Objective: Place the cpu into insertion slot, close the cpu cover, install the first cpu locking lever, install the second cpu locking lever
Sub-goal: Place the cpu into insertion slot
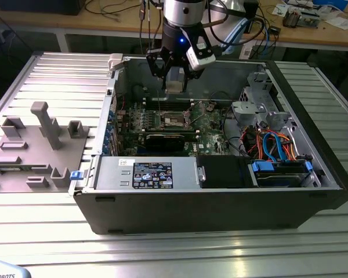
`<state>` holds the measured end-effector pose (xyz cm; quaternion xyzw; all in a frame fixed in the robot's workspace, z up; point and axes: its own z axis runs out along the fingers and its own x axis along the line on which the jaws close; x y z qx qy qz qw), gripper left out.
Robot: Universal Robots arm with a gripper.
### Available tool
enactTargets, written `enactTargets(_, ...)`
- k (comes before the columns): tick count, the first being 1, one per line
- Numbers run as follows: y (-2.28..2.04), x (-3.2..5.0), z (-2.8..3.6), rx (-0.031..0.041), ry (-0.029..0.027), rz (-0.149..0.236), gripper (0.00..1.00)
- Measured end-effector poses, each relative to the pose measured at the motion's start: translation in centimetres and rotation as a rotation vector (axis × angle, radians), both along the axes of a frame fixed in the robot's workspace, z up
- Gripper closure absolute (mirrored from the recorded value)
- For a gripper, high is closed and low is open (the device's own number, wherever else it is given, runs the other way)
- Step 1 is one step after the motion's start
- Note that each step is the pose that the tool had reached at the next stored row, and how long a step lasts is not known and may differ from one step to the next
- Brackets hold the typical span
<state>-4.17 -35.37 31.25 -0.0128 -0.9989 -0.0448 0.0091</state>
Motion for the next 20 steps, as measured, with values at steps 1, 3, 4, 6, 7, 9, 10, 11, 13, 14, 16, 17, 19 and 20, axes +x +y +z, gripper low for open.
enactTargets(1,0.0,0.0,-0.05,0.0,0.0,0.0,0.45)
enactTargets(3,0.0,0.0,-0.13,0.0001,0.0,0.0,0.45)
enactTargets(4,0.0,0.0,-0.19,0.0001,0.0,0.0,0.45)
enactTargets(6,0.0,0.0,-0.27,0.0,0.0,0.0,0.45)
enactTargets(7,0.0,0.0,-0.3,0.0,0.0,0.0,0.45)
enactTargets(9,0.0,0.0,-0.37,0.0,0.0,0.0,0.45)
enactTargets(10,0.0,0.0,-0.41,0.0,0.0,0.0,0.45)
enactTargets(11,0.0,0.0,-0.44,0.0,0.0,0.0,0.45)
enactTargets(13,0.0,0.0,-0.52,0.0,0.0,0.0,0.45)
enactTargets(14,0.0,0.0,-0.55,0.0,0.0,0.0,0.45)
enactTargets(16,0.0,0.0,-0.63,0.0001,0.0,0.0,0.45)
enactTargets(17,0.0,0.0,-0.69,0.0,0.0,0.0,0.45)
enactTargets(19,0.0,0.0,-0.77,0.0,0.0,0.0,0.45)
enactTargets(20,0.0,0.0,-0.81,0.0001,0.0,0.0,0.45)
